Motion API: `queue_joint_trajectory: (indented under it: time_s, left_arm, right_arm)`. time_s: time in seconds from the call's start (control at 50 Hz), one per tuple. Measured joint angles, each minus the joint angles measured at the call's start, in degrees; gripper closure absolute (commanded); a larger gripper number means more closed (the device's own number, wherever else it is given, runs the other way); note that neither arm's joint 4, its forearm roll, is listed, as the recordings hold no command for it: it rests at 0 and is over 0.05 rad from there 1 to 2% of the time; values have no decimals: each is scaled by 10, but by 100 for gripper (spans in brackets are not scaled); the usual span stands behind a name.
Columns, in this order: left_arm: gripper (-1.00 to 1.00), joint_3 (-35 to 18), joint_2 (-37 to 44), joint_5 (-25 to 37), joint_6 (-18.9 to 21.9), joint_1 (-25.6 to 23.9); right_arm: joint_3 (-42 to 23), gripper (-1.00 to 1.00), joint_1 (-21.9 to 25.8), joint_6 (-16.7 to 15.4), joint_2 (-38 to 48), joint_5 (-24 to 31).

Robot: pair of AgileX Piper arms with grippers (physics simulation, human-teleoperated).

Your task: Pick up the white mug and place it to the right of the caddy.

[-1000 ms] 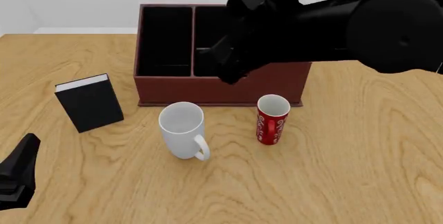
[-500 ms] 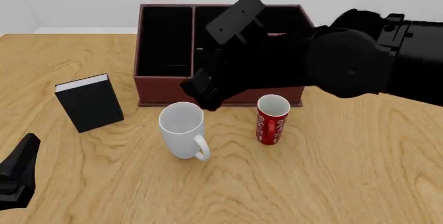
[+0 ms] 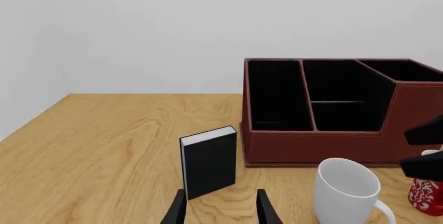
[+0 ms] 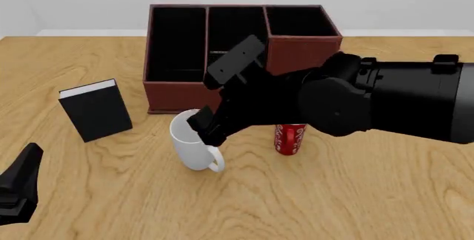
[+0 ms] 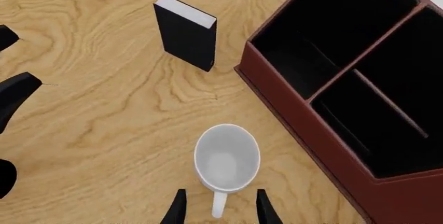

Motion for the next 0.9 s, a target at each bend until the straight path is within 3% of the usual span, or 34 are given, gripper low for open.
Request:
queue_joint_trajectory:
  time_s: [0.9]
  left_arm:
    - [-100,0,0,0,0,0]
  right_arm:
    - [60,-100,-7,55,60,-74]
